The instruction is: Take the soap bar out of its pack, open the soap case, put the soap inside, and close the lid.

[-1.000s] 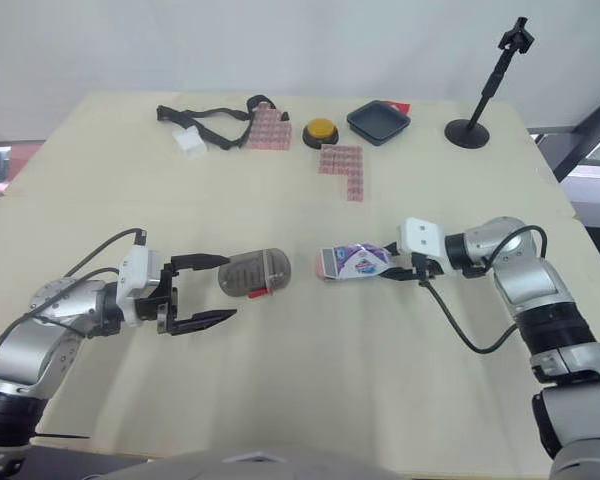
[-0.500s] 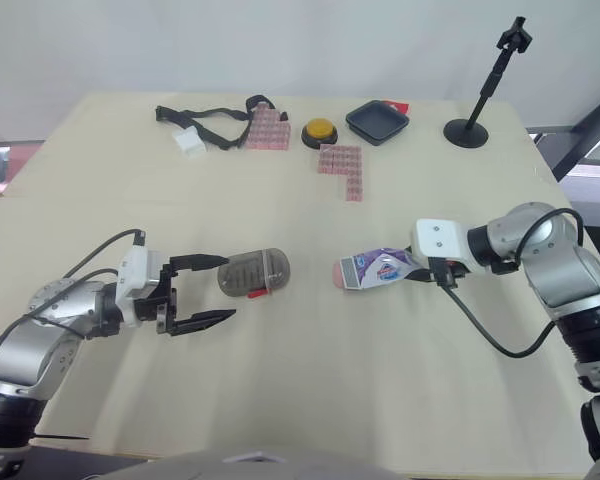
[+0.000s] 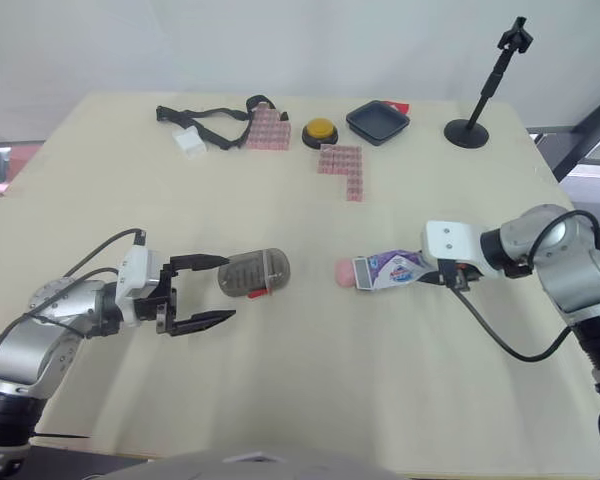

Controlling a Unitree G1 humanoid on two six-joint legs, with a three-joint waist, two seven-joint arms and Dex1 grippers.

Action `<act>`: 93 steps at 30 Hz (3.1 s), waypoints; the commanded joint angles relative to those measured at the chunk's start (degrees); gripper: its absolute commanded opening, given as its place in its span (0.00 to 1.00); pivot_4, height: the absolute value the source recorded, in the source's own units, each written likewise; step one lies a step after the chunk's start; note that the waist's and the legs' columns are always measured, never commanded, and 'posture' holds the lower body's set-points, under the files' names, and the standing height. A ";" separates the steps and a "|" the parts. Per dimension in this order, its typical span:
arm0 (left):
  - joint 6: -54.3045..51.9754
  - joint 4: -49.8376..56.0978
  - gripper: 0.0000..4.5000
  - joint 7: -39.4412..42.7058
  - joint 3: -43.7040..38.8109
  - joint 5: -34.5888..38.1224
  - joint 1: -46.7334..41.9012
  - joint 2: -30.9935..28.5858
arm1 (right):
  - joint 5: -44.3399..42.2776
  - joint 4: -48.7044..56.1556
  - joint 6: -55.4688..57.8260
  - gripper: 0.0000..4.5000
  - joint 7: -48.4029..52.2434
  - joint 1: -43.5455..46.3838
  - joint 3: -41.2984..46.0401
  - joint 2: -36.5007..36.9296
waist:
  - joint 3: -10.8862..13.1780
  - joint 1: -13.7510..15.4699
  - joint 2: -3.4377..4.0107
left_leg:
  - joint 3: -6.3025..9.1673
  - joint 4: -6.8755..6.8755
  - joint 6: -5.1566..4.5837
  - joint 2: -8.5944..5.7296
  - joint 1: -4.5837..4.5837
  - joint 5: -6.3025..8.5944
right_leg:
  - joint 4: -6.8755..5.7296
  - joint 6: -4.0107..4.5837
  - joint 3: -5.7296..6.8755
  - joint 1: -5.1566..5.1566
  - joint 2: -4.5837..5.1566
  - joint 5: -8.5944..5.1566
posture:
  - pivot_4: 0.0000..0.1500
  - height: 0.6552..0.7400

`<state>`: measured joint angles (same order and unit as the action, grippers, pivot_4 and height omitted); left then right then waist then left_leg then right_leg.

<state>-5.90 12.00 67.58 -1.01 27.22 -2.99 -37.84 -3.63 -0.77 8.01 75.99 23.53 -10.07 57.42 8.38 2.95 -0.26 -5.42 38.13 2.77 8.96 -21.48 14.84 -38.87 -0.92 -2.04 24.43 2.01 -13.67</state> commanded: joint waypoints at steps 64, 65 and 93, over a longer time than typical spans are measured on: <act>-4.83 2.10 1.00 -1.07 -3.89 7.93 -4.39 0.44 | -10.53 21.09 59.18 0.38 -75.40 -6.17 39.43 -39.82 | -0.52 0.83 0.85 | -0.06 -1.44 2.41 0.40 0.12 -1.26 | -0.06 -0.08 0.61 -0.07 -0.44 0.10 | 1.00 0.87; -5.01 2.29 1.00 -1.46 -4.06 8.20 -4.51 0.69 | -10.56 21.00 59.17 0.38 -75.19 -6.32 39.40 -39.66 | -0.52 0.83 0.85 | -0.06 -1.44 2.41 0.40 0.12 -1.26 | -0.05 -0.08 0.62 -0.09 -0.44 0.10 | 1.00 0.87; -1.49 -2.02 1.00 -0.84 -1.94 2.60 -8.99 1.46 | -21.61 23.13 23.32 0.99 -28.93 -16.89 29.23 -15.98 | -0.49 1.02 0.89 | 0.01 -1.62 2.31 0.52 0.35 -1.22 | 0.52 -0.08 0.91 -0.70 -0.39 0.10 | 1.00 0.87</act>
<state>-8.93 9.98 66.68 -2.71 30.44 -11.11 -36.33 -22.27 21.30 35.68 41.41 7.30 18.23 40.48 7.89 3.98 0.63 -5.41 36.53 5.02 9.50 -21.20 13.65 -38.33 -1.00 -1.10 23.73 1.66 -13.57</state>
